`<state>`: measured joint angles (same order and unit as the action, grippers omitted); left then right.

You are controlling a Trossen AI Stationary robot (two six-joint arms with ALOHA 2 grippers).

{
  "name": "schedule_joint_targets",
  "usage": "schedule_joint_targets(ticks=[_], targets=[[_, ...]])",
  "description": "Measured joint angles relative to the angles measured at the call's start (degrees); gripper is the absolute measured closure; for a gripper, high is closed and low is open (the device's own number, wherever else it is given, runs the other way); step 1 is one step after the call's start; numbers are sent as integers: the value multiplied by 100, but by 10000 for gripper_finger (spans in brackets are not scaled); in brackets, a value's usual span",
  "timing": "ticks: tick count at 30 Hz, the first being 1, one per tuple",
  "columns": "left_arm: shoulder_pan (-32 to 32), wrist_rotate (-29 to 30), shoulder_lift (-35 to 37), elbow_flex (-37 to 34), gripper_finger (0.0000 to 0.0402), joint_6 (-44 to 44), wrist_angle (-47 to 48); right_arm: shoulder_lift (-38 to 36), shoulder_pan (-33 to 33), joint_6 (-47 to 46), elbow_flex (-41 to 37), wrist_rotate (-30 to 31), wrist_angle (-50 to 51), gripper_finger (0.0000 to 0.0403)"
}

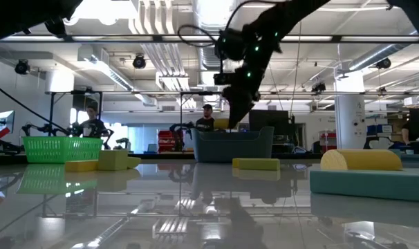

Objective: Sort & place blocks by color
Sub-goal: Put the yellow block into the blue bin, then put the green block into the transparent bin

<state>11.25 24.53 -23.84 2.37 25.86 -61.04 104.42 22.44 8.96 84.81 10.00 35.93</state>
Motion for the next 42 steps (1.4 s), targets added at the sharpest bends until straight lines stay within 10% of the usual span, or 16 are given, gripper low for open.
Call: schedule_joint_targets(ticks=[25,42], targets=[[2,0,-28,-2,391,-2,15,860,224,358,246,-97,-109,241],[4,232,-612,145,392,-694,70,-926,-794,-578,-244,-103,388,315]])
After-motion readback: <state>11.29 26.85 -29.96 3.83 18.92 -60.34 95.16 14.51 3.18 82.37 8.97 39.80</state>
